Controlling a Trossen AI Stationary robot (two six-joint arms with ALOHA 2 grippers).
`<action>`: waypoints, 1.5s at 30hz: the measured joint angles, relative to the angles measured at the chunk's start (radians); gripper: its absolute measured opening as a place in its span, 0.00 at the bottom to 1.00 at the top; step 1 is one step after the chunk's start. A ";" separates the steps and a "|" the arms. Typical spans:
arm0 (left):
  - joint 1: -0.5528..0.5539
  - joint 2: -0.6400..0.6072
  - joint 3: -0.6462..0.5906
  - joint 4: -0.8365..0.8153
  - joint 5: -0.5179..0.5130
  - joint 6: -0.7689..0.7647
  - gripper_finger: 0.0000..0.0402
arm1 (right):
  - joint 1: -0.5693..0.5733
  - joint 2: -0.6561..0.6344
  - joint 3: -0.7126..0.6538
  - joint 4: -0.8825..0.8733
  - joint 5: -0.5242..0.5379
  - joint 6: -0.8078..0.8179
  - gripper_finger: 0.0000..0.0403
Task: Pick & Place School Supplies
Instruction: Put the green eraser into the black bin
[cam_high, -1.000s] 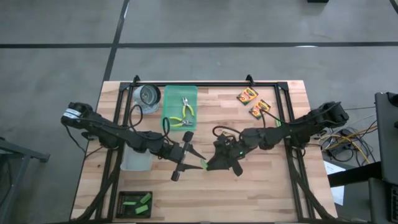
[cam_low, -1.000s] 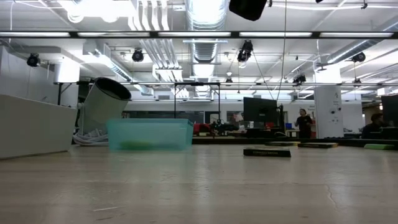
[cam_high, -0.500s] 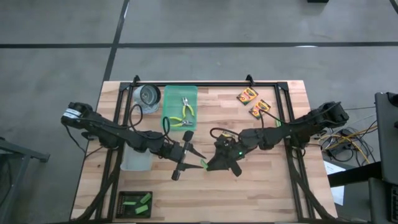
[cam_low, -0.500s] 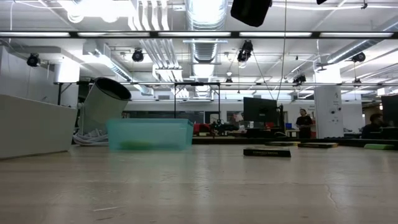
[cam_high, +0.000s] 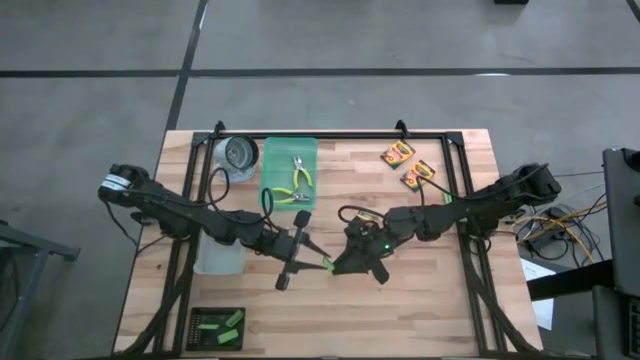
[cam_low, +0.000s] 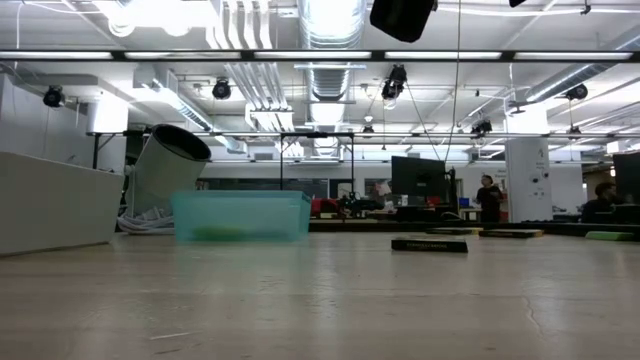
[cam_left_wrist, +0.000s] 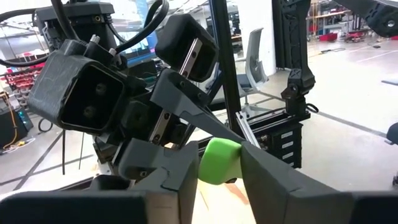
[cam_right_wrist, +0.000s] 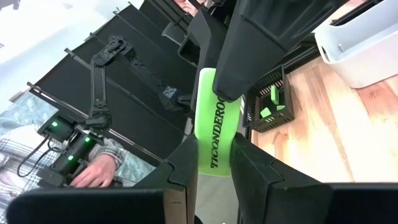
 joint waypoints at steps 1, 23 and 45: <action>0.000 0.000 0.000 0.000 0.000 0.002 0.28 | 0.000 0.000 0.000 0.001 0.000 -0.001 0.18; 0.004 -0.002 -0.003 0.001 -0.002 0.002 0.12 | 0.000 0.000 0.000 0.013 -0.012 0.000 0.27; 0.005 0.000 -0.003 -0.003 -0.005 0.002 0.12 | 0.001 0.000 0.000 0.015 -0.027 0.003 0.46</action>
